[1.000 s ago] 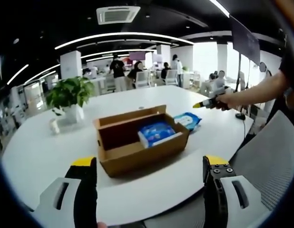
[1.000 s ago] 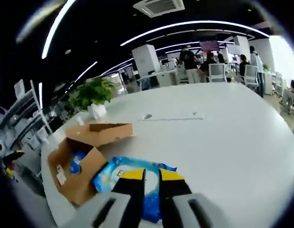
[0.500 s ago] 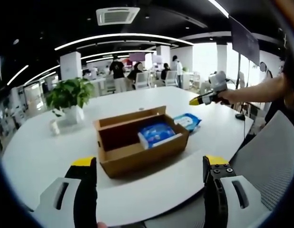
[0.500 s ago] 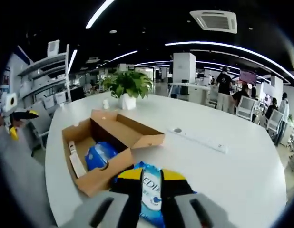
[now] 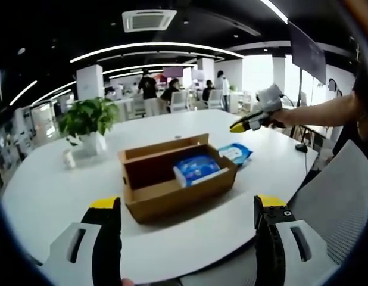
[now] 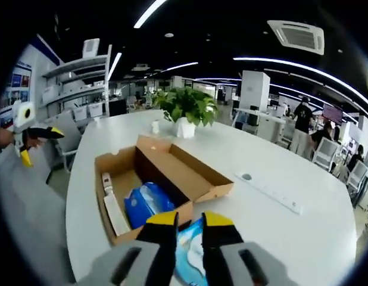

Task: Operate the shoe box by opening the lid, removing the specified soft item, and placing it in the target area until the item is outside and the box remains undamaged.

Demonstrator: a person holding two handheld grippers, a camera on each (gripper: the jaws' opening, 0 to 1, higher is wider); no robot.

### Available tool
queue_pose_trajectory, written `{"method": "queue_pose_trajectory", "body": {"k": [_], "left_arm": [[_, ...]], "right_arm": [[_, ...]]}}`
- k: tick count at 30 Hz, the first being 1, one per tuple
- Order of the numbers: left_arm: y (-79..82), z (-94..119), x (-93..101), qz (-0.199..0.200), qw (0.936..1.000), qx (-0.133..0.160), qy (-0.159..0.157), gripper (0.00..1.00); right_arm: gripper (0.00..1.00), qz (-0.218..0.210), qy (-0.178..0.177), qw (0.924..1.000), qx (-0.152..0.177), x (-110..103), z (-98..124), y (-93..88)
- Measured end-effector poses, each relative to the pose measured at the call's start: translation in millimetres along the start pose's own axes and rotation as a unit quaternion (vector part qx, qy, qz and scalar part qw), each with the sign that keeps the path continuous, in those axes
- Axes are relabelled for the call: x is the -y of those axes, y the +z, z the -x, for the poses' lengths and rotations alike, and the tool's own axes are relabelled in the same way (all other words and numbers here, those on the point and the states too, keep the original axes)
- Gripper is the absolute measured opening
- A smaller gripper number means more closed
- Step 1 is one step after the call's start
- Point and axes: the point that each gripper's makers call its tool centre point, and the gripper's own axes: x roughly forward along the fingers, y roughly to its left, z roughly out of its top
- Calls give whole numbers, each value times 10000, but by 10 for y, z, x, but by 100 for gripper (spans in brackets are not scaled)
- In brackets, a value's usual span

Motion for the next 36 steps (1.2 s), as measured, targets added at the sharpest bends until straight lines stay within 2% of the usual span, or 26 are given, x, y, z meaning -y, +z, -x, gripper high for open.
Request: {"method": "queue_pose_trajectory", "body": {"k": [9,18,24,36], "left_arm": [[-10,3,-4,3,10000,-26,3,96],[-9,3,-14,35,10000,-22,28,96],[-8,-3,-14,55,10000,-22,11,96],[-15,-4,-28,99,9999,-31,35,95]], "right_arm": [[12,502,400,9978,-187,-279,-305,39],[12,773,549,9949,-349,-379,-549,14],[11,1243,764,9868,-708,-483,-686,-92],[10,1646,745,9793,-908,-525,-945,-135]]}}
